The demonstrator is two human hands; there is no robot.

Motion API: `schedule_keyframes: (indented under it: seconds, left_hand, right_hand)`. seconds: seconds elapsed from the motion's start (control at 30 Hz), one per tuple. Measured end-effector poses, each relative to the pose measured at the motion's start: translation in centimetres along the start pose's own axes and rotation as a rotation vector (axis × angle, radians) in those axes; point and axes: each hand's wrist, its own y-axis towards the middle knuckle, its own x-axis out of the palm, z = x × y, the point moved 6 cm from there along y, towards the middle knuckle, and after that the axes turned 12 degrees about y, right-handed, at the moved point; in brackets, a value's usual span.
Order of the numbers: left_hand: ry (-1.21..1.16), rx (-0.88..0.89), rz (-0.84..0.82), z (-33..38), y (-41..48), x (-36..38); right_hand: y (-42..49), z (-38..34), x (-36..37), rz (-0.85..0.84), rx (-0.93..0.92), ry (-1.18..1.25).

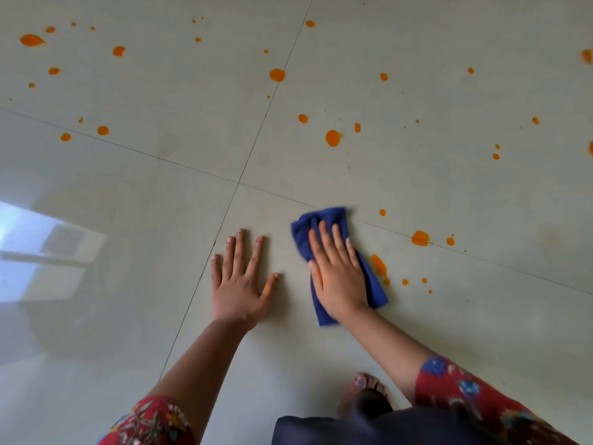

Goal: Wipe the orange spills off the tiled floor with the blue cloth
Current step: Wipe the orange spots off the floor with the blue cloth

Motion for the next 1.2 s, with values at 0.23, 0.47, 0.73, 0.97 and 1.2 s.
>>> schedule_keyframes:
  seconds: [0.23,0.47,0.73,0.97,1.2]
  left_hand:
    - [-0.001,-0.008,0.03,0.0,0.0,0.1]
    - [0.02,0.002,0.033,0.1,0.0,0.1]
    - [0.007,0.117,0.108,3.3,1.1,-0.3]
    - [0.037,0.174,-0.001,6.0,3.7,-0.1]
    - [0.049,0.175,0.038,6.1,3.7,0.0]
  right_hand:
    - [-3.6,8.5,-3.4,0.07,0.188,-0.006]
    - [-5.7,3.7,-0.7,-0.076,-0.148,-0.039]
    - [1.6,9.3,-4.8,0.142,0.327,0.058]
    - [-2.5,8.3,-2.6,-0.024,-0.114,-0.016]
    - [12.5,11.2,-6.2,0.1,0.341,0.018]
